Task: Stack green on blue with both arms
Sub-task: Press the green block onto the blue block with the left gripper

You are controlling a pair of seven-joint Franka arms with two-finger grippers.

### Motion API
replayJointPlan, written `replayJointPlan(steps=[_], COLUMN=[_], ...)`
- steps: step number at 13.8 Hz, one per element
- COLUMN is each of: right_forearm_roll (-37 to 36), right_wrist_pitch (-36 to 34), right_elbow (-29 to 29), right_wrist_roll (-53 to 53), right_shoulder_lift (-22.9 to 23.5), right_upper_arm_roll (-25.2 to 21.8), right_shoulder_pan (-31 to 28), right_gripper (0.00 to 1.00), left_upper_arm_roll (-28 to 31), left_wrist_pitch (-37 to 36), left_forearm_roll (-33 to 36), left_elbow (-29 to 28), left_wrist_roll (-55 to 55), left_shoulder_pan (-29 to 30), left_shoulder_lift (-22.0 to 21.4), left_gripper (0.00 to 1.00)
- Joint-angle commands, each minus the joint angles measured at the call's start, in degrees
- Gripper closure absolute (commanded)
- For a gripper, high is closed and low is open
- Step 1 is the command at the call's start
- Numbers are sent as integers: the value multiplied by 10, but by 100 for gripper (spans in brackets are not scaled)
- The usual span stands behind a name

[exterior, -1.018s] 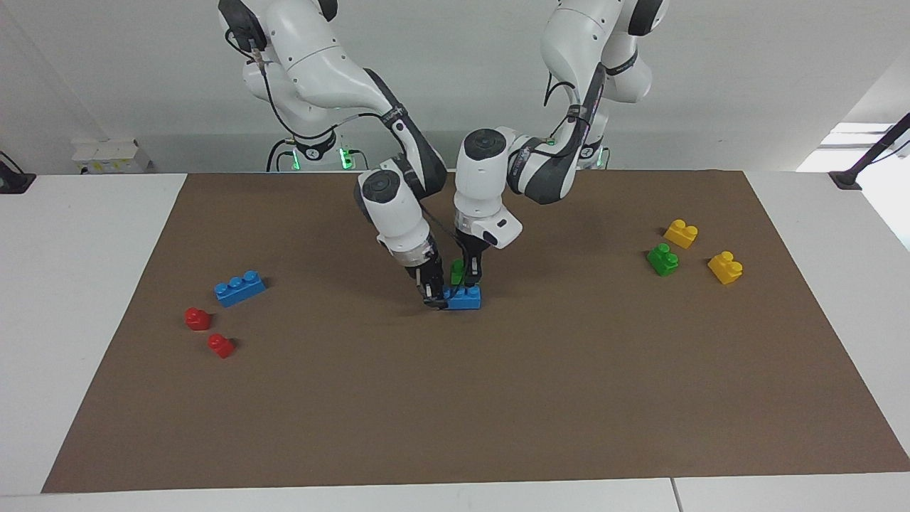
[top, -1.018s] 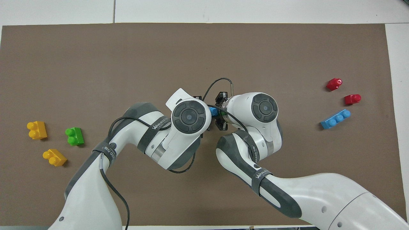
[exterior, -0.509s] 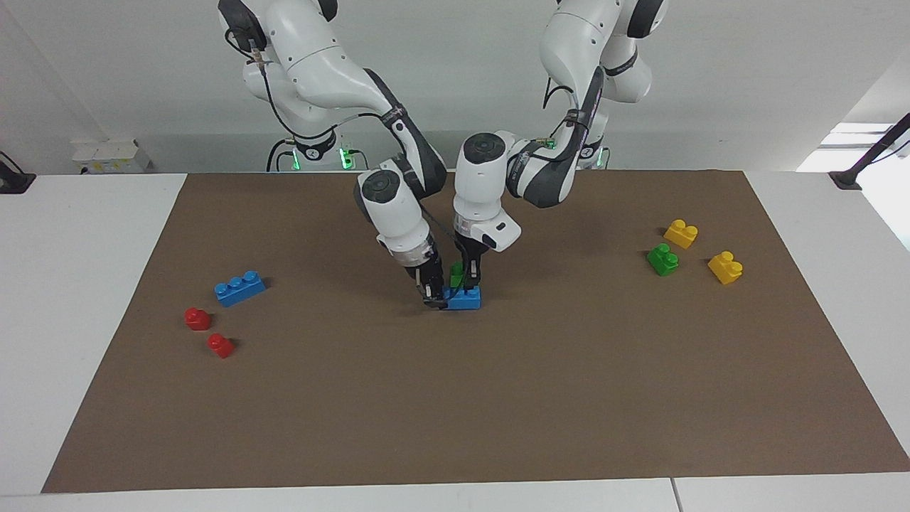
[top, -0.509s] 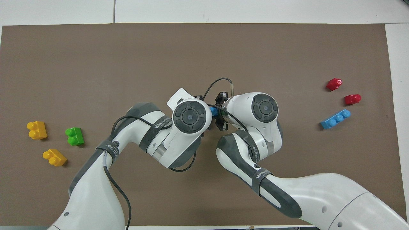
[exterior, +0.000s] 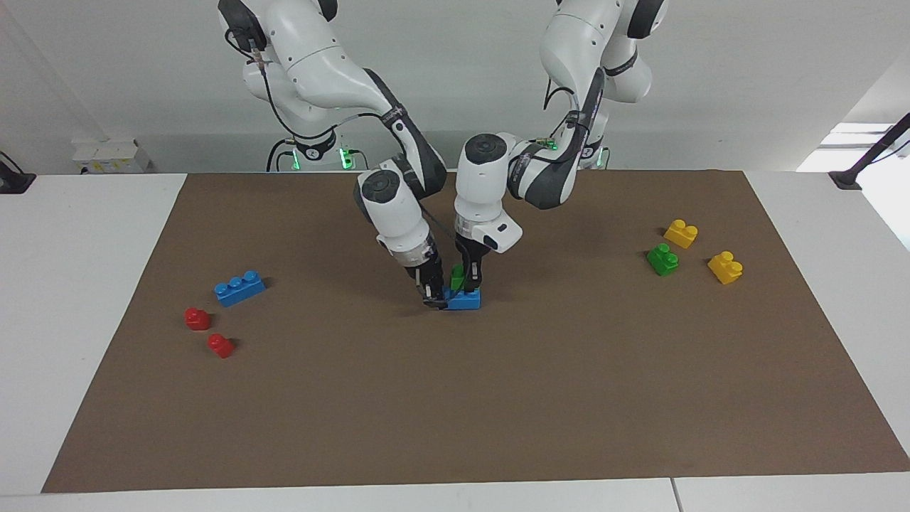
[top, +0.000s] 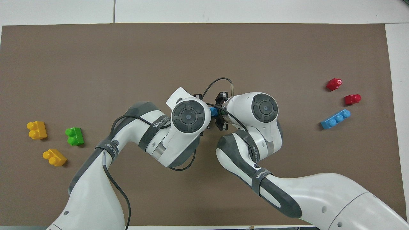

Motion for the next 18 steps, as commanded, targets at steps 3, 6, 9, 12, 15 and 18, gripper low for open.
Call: replayJointPlan(steps=[3,6,9,12,15,18], right_forearm_roll=[-9,-9,-9,-8,-8,-8], right_wrist_pitch=[14,14,14,14,14,11], right_elbow=[-22,-22,-22,-22,-22,-21], right_wrist_roll=[-11,-11,-11,-11,-10,-8], right_shoulder_lift=[-9,-8,-9,-9,-9,-8], right_upper_arm_roll=[1,1,1,1,1,1], right_shoulder_pan=[-9,-9,-9,-9,-9,-9], right_gripper=[100,100,100,100,100,100], left_upper_arm_roll=[12,12,12,11,11,10], left_wrist_pitch=[26,25,26,32,30,28], left_forearm_roll=[18,24,25,28,28,28], left_elbow=[10,5,5,5,3,-7], left_wrist_roll=[-13,-20,-22,-14,-3,4], left_shoulder_pan=[-3,-6,-4,-2,1,20], left_shoulder_lift=[27,33,34,35,27,5], left_gripper=[100,100,100,41,0,0])
